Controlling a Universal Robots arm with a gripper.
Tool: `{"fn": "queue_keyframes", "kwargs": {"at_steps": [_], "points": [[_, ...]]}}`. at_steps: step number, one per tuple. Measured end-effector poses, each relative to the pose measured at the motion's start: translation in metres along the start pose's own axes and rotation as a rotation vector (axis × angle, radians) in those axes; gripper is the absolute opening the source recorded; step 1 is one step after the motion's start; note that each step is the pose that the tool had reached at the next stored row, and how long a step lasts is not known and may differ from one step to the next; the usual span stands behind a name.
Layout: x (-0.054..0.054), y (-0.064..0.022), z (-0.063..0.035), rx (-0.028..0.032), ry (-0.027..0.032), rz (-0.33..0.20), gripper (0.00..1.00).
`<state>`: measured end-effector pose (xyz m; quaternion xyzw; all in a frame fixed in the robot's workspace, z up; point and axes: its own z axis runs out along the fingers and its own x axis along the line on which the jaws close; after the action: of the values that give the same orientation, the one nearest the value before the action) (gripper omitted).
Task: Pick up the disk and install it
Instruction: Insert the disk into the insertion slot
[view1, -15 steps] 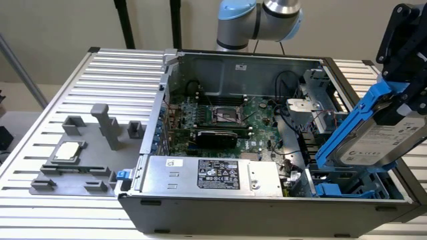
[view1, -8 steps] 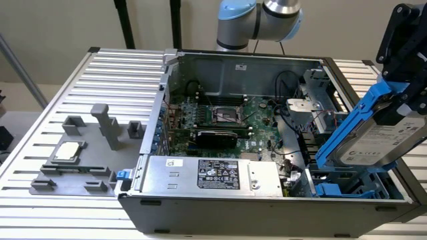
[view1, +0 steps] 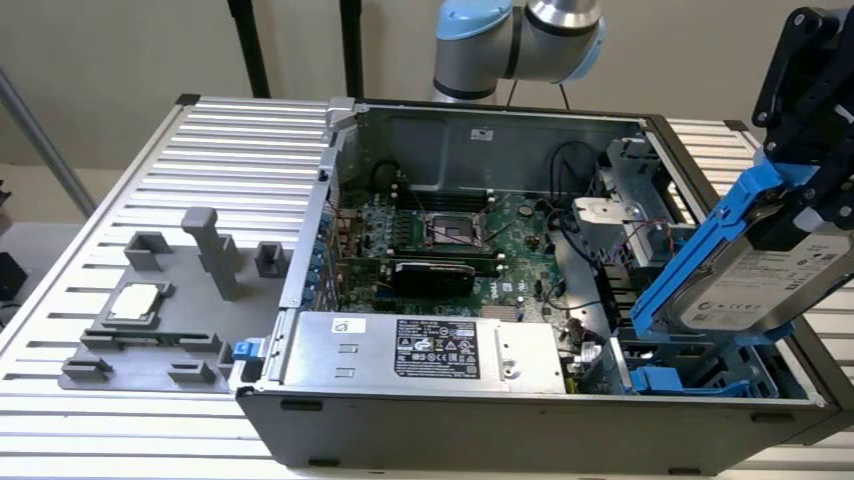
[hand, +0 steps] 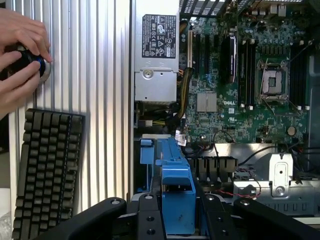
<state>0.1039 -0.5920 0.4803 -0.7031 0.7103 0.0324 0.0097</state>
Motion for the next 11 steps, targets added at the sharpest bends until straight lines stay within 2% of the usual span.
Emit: {"fn": "queue_keyframes", "kwargs": {"at_steps": [4,11], "points": [[0.0,-0.0003,0.0015,0.0,0.0001,0.0,0.0],[0.001,-0.0045,0.0123,0.0,0.0001,0.0,0.0]]}}
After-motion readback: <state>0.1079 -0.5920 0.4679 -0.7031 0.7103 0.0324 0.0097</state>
